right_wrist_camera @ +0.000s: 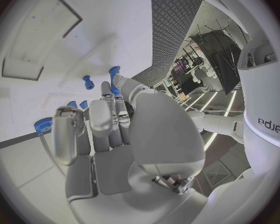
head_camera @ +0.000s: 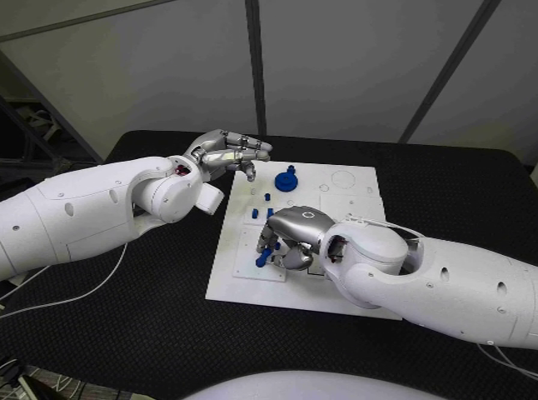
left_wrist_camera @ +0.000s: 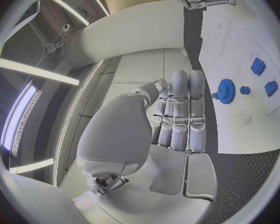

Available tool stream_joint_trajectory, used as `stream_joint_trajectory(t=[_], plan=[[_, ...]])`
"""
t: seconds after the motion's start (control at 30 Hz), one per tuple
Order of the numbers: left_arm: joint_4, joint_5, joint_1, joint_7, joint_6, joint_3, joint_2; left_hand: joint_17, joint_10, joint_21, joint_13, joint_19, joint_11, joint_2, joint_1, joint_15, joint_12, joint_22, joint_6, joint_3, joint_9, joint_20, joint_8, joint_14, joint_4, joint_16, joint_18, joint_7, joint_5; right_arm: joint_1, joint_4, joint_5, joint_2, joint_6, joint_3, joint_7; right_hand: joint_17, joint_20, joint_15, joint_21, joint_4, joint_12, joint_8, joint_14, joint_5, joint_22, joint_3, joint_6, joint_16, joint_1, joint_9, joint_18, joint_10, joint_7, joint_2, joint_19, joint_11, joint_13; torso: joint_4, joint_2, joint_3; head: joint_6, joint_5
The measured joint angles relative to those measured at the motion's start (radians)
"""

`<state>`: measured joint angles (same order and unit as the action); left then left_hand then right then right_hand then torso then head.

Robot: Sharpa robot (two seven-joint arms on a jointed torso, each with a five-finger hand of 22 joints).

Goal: Assemble the parts on the task board

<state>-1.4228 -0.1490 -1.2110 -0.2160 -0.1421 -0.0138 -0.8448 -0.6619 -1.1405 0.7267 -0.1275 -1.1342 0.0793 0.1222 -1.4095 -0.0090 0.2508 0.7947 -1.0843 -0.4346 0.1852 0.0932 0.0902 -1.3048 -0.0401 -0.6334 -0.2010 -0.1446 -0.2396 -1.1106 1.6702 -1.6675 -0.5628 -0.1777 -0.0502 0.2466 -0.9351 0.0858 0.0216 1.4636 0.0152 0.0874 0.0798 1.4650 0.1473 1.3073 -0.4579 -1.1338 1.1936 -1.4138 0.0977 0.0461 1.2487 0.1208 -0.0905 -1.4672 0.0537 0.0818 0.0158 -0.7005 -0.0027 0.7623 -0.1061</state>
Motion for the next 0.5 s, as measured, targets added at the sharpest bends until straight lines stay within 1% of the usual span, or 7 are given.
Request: stream_joint_trajectory(t=[0.23, 0.3, 0.33, 0.37, 0.43, 0.5], plan=[[0.001, 0.001, 0.0, 0.001, 0.001, 0.0, 0.0, 0.0, 0.0, 0.0, 0.0, 0.0, 0.0, 0.0, 0.0, 0.0, 0.0, 0.0, 0.0, 0.0, 0.0, 0.0, 0.0, 0.0, 0.0, 0.0, 0.0, 0.0, 0.0, 0.0, 0.002, -0.016, 0.015, 0.014, 0.0, 0.009, 0.003, 0.0, 0.0, 0.0, 0.002, -0.005, -0.003, 0.0, 0.0, 0.0, 0.002, 0.002, 0.0, 0.001, 0.001, 0.0, 0.0, 0.002, -0.001, 0.0, 0.0, 0.0, -0.0001, 0.0, -0.0001, 0.0, -0.001], [0.001, 0.001, 0.0, 0.001, 0.001, 0.0, -0.001, 0.0, 0.0, 0.0, 0.0, 0.0, 0.0, 0.0, 0.0, 0.0, 0.0, 0.0, 0.0, 0.0, 0.0, 0.0, 0.0, 0.0, 0.0, 0.0, 0.0, 0.0, 0.0, 0.0, 0.001, -0.019, 0.02, 0.019, 0.0, 0.012, 0.006, 0.0, 0.0, 0.0, 0.003, -0.013, -0.003, 0.0, 0.0, 0.0, 0.003, 0.002, 0.0, 0.006, 0.001, 0.0, -0.007, 0.002, -0.006, 0.0, 0.007, 0.0, -0.0001, 0.0, -0.0003, 0.001, -0.001], [0.001, 0.001, 0.0, 0.001, 0.001, 0.0, -0.001, 0.0, 0.0, 0.0, 0.0, 0.0, 0.0, 0.0, 0.0, 0.0, 0.0, 0.0, 0.0, 0.0, 0.0, 0.0, 0.0, 0.0, 0.0, 0.0, 0.0, 0.0, 0.0, 0.0, 0.001, -0.021, 0.022, 0.02, -0.002, 0.013, 0.008, 0.0, 0.0, 0.0, 0.003, -0.018, -0.003, 0.0, 0.0, 0.0, 0.003, 0.004, 0.0, 0.009, 0.002, 0.0, -0.011, 0.004, -0.01, 0.0, 0.011, -0.001, -0.0001, 0.0, -0.0006, 0.001, -0.001], [0.001, 0.001, 0.0, 0.001, 0.001, 0.0, -0.001, 0.0, 0.0, 0.0, 0.0, 0.0, 0.0, 0.0, 0.0, 0.0, 0.0, 0.0, 0.0, 0.0, 0.0, 0.0, 0.0, 0.0, 0.0, 0.0, 0.0, 0.0, 0.0, 0.0, 0.001, -0.023, 0.024, 0.021, -0.007, 0.013, 0.011, 0.0, 0.0, 0.0, 0.003, -0.022, -0.006, 0.0, 0.0, 0.0, 0.003, 0.007, -0.001, 0.013, 0.003, 0.0, -0.019, 0.007, -0.013, 0.0, 0.015, -0.003, -0.0001, 0.0, -0.0008, 0.001, -0.001], [0.001, 0.001, 0.0, 0.002, 0.001, 0.0, -0.002, 0.0, 0.0, 0.0, -0.001, 0.0, 0.0, 0.0, 0.0, 0.0, 0.0, 0.0, 0.0, 0.0, 0.0, 0.0, 0.0, 0.0, 0.0, 0.0, 0.0, 0.0, 0.0, -0.001, 0.003, -0.025, 0.026, 0.021, -0.013, 0.013, 0.017, 0.0, 0.0, -0.008, 0.003, -0.026, -0.014, 0.0, 0.001, 0.0, 0.002, 0.024, -0.006, 0.021, 0.002, 0.0, -0.048, 0.016, -0.021, 0.0, 0.021, -0.009, -0.0004, 0.001, -0.0009, 0.001, -0.001], [0.0, 0.001, 0.0, 0.002, 0.001, 0.0, -0.002, 0.0, 0.0, 0.0, -0.001, 0.0, 0.0, 0.0, 0.0, 0.0, 0.0, 0.0, 0.0, 0.0, 0.0, 0.0, 0.0, 0.0, 0.0, 0.0, 0.0, 0.0, 0.0, -0.002, 0.003, -0.027, 0.027, 0.021, -0.017, 0.013, 0.02, 0.0, -0.006, -0.008, 0.003, -0.027, -0.016, -0.006, -0.003, 0.0, 0.002, 0.035, -0.006, 0.034, -0.002, 0.0, -0.062, 0.019, -0.019, 0.0, 0.025, -0.013, -0.0004, 0.001, -0.0011, 0.002, -0.001]])
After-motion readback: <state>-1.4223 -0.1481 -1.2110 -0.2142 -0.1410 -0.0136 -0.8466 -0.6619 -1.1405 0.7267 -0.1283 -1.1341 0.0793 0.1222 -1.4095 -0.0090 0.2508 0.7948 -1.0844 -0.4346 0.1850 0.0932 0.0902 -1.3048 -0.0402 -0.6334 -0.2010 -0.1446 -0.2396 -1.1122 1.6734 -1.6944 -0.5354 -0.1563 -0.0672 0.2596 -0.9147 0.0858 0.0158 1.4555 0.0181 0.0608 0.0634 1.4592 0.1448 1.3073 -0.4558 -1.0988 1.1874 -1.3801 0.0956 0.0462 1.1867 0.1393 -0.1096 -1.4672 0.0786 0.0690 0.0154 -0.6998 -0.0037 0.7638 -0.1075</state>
